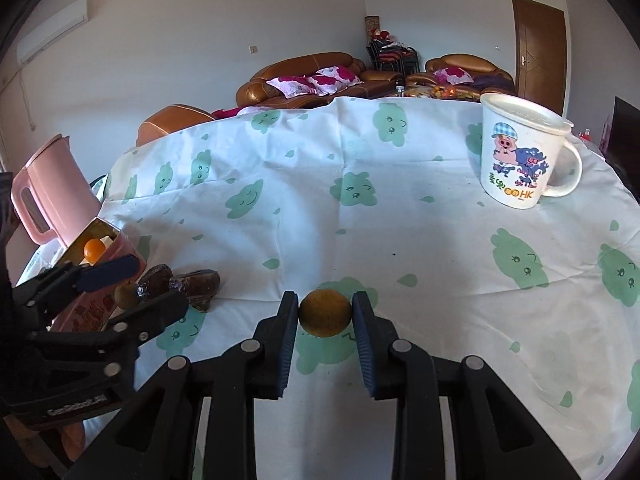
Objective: Organize fruits
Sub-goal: 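Grasp a small yellow fruit with the right tool while the left tool grasps a dark brown cake, then carry the dark brown cake and yellow fruit toward the tin box with both tools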
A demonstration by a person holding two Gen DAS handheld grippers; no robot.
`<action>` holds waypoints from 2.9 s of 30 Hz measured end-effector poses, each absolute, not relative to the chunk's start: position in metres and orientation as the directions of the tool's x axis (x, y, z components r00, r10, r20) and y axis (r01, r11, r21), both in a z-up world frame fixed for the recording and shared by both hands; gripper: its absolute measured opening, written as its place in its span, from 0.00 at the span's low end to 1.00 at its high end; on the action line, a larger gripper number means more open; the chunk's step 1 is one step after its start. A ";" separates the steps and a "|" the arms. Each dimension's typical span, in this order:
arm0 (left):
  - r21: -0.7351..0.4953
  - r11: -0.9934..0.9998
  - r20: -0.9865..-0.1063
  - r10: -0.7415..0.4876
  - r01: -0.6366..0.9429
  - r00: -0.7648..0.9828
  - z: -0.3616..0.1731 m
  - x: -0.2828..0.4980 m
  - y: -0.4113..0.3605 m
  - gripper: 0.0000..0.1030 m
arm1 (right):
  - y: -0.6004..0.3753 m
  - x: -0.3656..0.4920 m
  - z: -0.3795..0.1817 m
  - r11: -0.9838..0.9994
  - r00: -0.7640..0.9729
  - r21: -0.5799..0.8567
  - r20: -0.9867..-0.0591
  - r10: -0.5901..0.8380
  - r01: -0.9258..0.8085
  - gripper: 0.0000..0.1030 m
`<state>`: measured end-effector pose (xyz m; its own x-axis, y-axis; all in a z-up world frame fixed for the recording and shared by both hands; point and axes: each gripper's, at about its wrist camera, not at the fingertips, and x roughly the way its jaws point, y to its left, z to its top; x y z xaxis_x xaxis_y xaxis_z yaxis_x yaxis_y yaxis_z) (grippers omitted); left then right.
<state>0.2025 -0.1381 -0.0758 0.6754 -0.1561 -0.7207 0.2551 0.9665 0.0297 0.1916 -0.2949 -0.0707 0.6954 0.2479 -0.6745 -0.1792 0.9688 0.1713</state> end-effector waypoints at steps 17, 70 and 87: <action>0.080 0.953 -0.688 -0.160 0.293 0.708 -0.075 0.195 -0.158 0.39 | -0.290 0.177 -0.061 0.954 0.736 0.167 -0.609 0.297 -0.247 0.29; -0.002 0.983 -0.429 -0.165 0.182 0.888 -0.042 0.140 -0.122 0.39 | -0.286 0.122 -0.033 0.921 0.857 0.088 -0.344 0.385 -0.378 0.29; -0.013 0.998 -0.445 -0.057 0.057 0.894 -0.027 0.099 -0.034 0.38 | -0.202 0.115 -0.010 0.824 0.749 0.103 -0.366 0.552 -0.557 0.29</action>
